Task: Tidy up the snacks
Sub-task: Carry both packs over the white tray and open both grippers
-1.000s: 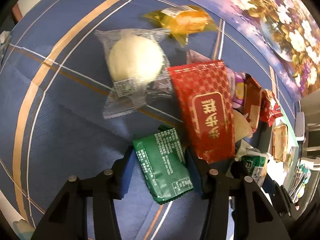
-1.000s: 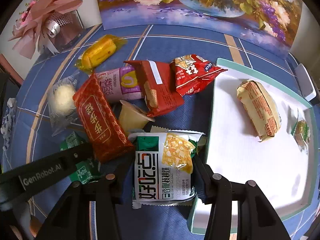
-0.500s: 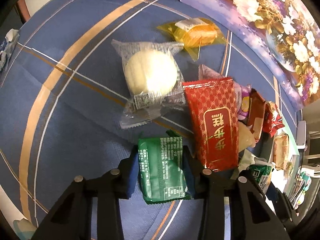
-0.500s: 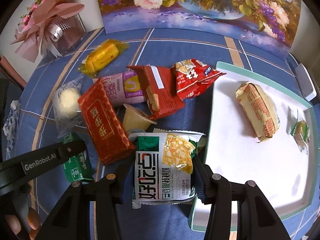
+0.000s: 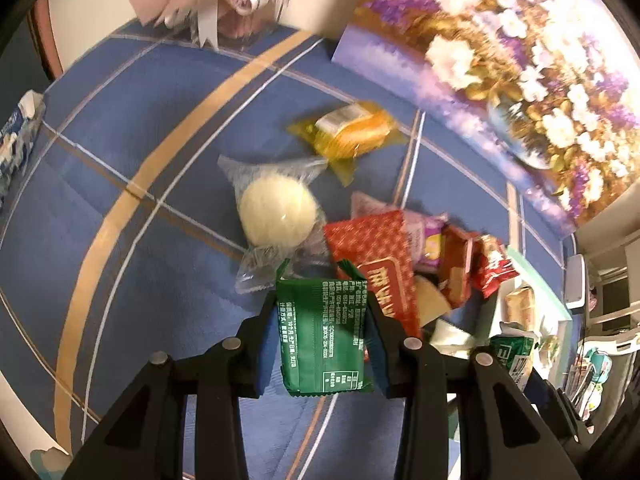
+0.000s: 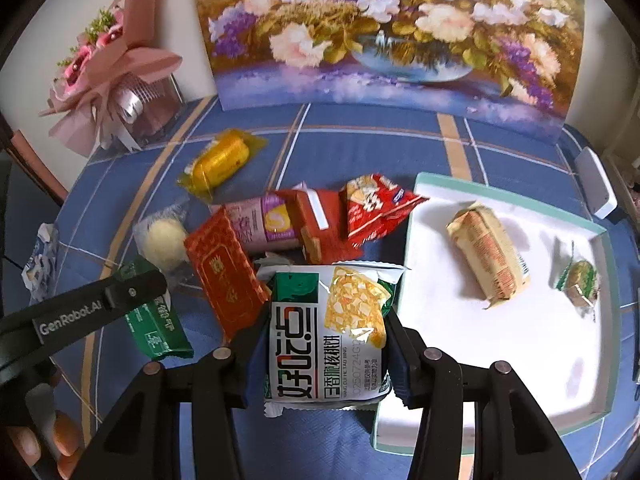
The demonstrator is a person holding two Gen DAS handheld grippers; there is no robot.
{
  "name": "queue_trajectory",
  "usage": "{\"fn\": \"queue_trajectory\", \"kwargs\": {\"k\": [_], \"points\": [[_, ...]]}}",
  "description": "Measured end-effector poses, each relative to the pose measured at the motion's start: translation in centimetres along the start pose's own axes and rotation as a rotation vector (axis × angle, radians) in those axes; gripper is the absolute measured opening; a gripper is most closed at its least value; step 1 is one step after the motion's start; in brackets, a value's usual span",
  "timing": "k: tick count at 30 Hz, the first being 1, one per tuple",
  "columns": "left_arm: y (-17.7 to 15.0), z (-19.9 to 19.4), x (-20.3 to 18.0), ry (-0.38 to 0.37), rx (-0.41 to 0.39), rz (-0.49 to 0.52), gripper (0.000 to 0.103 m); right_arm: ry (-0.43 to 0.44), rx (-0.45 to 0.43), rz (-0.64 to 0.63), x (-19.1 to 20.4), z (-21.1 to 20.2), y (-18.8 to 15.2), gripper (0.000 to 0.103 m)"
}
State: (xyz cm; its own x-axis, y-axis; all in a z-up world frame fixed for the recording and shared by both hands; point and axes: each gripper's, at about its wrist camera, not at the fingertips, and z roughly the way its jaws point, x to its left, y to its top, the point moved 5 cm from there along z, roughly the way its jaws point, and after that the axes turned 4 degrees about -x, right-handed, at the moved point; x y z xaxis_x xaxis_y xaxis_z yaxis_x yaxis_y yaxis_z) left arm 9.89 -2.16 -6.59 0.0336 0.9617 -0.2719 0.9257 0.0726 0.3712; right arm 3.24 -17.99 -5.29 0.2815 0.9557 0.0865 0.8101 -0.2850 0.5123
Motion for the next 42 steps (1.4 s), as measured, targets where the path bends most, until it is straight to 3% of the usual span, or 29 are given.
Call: {"fn": "queue_trajectory", "kwargs": {"k": [8, 15, 23, 31, 42], "points": [[0.2, -1.9, -2.2, -0.03, -0.051, 0.052, 0.041, -0.054, -0.025, 0.05, -2.3, -1.1, 0.5, 0.053], [-0.8, -2.4, -5.9, -0.066, -0.056, 0.142, 0.041, -0.128, -0.05, 0.146, -7.0, -2.3, 0.7, 0.053], [-3.6, -2.3, -12.0, -0.137, -0.031, 0.293, 0.041, -0.235, -0.07, 0.279, -13.9, -4.0, 0.3, 0.053], [-7.6, -0.7, -17.8, -0.211, 0.032, 0.434, 0.041, -0.317, -0.064, 0.436, -21.0, -5.1, -2.4, 0.053], [-9.8, 1.7, -20.8, -0.21, 0.063, 0.507, 0.041, -0.365, -0.031, 0.467, -23.5, -4.8, -4.1, 0.053]]}}
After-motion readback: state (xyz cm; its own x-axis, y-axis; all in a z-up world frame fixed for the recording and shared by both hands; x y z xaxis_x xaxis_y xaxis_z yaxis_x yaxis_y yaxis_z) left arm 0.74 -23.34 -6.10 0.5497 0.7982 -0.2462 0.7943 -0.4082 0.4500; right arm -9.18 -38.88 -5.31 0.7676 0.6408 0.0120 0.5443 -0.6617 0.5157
